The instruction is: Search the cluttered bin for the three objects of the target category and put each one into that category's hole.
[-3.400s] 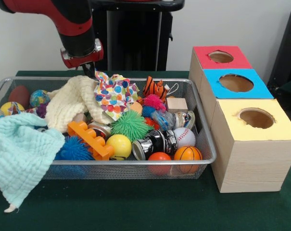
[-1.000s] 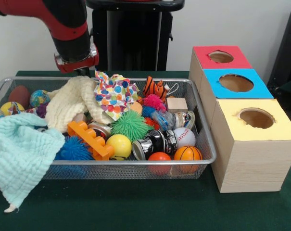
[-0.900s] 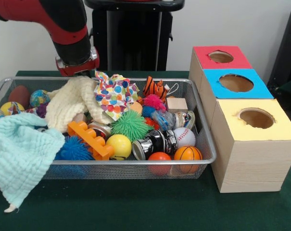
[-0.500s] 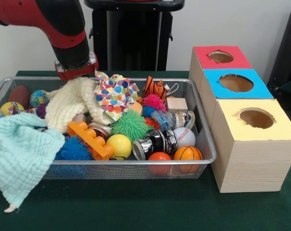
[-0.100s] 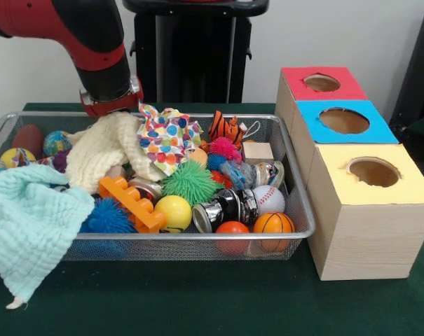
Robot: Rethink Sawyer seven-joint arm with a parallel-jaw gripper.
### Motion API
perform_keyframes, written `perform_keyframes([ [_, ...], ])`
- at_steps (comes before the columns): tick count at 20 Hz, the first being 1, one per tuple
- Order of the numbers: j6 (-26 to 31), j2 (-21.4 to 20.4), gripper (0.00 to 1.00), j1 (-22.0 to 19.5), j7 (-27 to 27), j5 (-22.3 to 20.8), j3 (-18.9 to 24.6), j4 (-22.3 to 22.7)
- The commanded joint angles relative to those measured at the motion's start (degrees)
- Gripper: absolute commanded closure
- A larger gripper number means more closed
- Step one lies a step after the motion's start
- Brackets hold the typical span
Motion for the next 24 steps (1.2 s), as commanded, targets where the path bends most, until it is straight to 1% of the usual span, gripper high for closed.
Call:
perform_keyframes([
  [1,-2.6,3.9,1.00,-1.3,2.7,-3.2,-0.9,1.3],
  [4,-0.7,-0.1,1.00,-0.3,2.5,-2.8,-0.9,2.6],
  [8,3.9,-5.9,1.00,1.2,1.1,-1.7,-0.4,3.1],
  [13,7.1,-10.2,1.00,2.3,0.2,-1.0,-0.5,3.7],
  [15,8.1,-10.9,1.00,2.6,-0.2,-1.0,-0.5,3.5],
  [18,8.6,-9.6,1.00,2.5,-0.6,-1.2,0.0,2.5],
  [23,2.0,0.5,1.00,0.5,1.2,-2.5,0.2,0.8],
  [24,1.4,2.2,1.00,0.2,1.4,-2.6,0.2,0.4],
])
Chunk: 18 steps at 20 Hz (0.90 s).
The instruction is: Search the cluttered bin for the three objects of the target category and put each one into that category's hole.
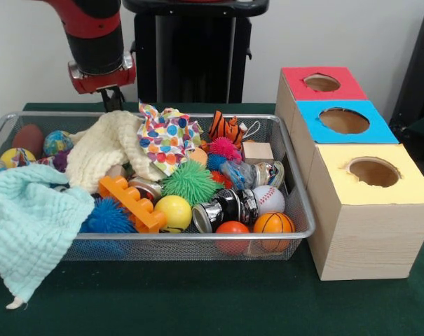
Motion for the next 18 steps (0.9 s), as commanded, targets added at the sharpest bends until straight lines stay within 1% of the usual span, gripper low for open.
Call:
perform_keyframes([
  [1,-2.0,11.0,1.00,-1.8,1.5,-2.4,0.6,-1.6],
  [5,-5.1,14.2,1.00,-3.2,3.0,-2.5,0.0,-1.1],
  [11,-10.1,17.5,1.00,-5.7,4.9,-2.1,-1.0,1.1],
  [15,-12.2,18.2,1.00,-6.6,6.1,-1.5,-1.9,2.7],
  [17,-13.7,17.7,1.00,-6.8,6.4,-1.4,-1.9,3.6],
  [18,-13.3,17.1,1.00,-6.3,6.4,-1.3,-2.0,3.7],
])
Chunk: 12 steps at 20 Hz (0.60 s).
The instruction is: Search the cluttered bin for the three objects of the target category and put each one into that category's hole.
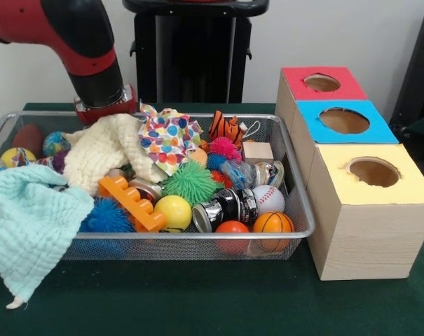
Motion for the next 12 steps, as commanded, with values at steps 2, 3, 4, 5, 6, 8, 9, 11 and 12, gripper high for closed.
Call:
perform_keyframes([
  [2,-1.0,5.6,1.00,0.3,5.7,-2.4,-2.2,3.8],
  [3,0.7,4.5,1.00,1.3,5.4,-2.2,-2.1,3.5],
  [4,2.4,2.5,1.00,2.5,5.2,-1.8,-2.0,3.6],
  [5,4.2,0.5,1.00,3.6,5.0,-1.4,-1.8,3.8],
  [6,5.7,-2.3,1.00,4.8,5.1,-0.7,-1.4,4.4],
  [8,8.4,-7.9,1.00,7.3,5.8,1.3,-0.7,5.8],
  [9,9.9,-10.1,1.00,8.6,6.4,2.5,-0.4,6.2],
  [11,13.6,-13.9,1.00,11.0,7.7,4.8,-0.3,6.8],
  [12,15.5,-15.7,1.00,12.3,8.5,5.8,-0.5,7.0],
])
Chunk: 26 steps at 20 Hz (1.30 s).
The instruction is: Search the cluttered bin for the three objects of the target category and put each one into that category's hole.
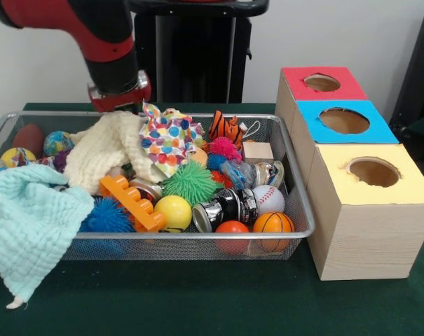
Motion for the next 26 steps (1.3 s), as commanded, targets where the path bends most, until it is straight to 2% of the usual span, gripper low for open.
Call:
perform_keyframes([
  [1,13.2,-11.4,1.00,7.1,9.3,6.3,0.5,4.2],
  [7,18.7,-22.3,1.00,9.6,11.2,11.1,-2.6,8.7],
  [10,19.5,-28.1,1.00,9.1,9.3,12.5,-4.6,11.4],
  [13,21.8,-31.5,1.00,8.4,6.9,12.5,-6.3,11.8],
  [19,29.8,-37.9,1.00,5.8,0.7,11.0,-8.4,8.6],
  [26,27.8,-40.6,1.00,-0.4,-6.5,10.9,-8.1,10.1],
])
